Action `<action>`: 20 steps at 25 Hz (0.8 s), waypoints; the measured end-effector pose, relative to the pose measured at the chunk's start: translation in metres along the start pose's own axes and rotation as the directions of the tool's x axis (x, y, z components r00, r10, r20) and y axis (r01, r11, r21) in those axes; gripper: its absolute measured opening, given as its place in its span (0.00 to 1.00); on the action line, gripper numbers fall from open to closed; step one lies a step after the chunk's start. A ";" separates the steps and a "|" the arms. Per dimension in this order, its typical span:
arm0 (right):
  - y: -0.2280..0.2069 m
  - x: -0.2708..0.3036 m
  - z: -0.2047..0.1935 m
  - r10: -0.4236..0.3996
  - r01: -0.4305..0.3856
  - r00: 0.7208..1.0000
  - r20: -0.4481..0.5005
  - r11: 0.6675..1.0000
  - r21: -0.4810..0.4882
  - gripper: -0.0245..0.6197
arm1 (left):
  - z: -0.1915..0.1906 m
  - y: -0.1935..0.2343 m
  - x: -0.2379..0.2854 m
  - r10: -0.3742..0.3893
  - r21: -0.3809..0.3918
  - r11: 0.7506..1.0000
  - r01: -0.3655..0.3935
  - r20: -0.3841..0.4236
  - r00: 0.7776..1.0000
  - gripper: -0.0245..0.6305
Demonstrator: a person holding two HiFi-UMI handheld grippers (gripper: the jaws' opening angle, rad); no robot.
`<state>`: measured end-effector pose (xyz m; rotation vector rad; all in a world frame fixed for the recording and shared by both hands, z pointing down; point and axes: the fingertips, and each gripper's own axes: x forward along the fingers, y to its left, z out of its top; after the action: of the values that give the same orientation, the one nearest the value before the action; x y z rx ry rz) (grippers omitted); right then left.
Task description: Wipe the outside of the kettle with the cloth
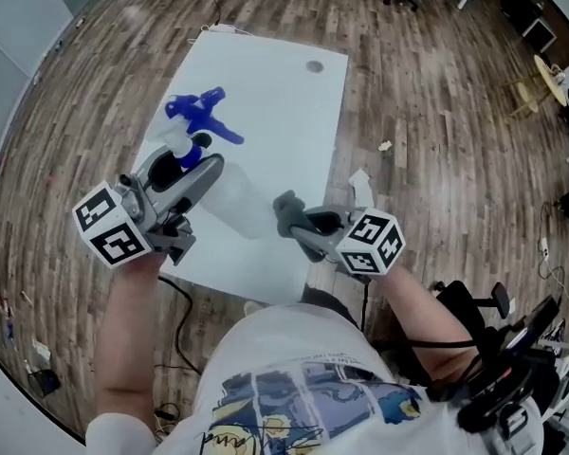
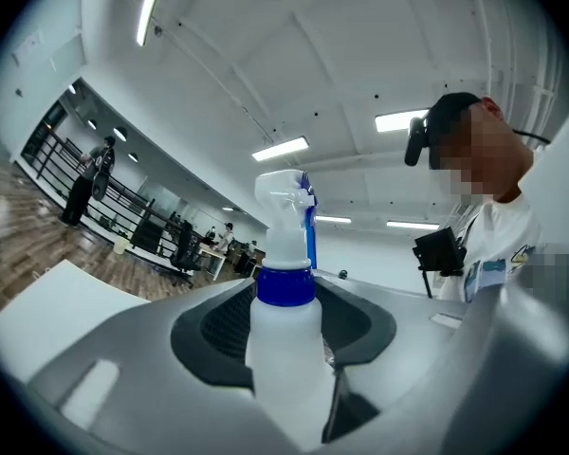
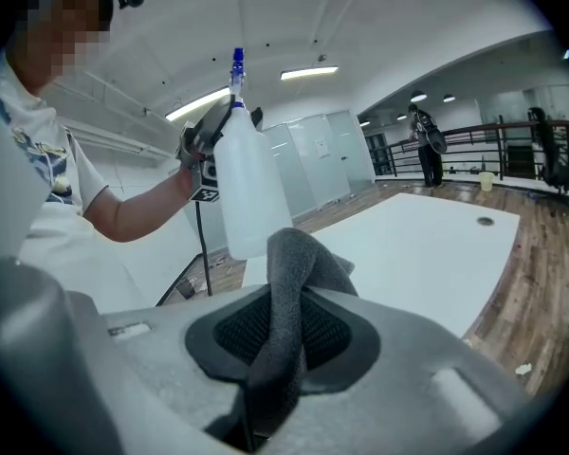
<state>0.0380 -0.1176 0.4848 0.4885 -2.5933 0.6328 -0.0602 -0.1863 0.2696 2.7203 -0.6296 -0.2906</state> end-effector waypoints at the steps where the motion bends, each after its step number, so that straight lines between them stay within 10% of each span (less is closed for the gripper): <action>1: 0.003 -0.002 -0.005 -0.006 0.006 1.000 -0.003 1.000 0.004 0.15 | -0.004 0.007 -0.001 0.029 0.013 0.999 -0.029 -0.003 1.000 0.33; 20: 0.001 -0.022 -0.012 -0.093 0.093 0.995 -0.045 0.996 -0.007 0.15 | -0.085 0.185 0.009 0.495 0.333 0.819 -0.467 0.001 0.869 0.33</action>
<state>0.0596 -0.1054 0.4837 0.5835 -2.5131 0.5990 -0.1012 -0.3241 0.4141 2.7190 -1.4155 0.0662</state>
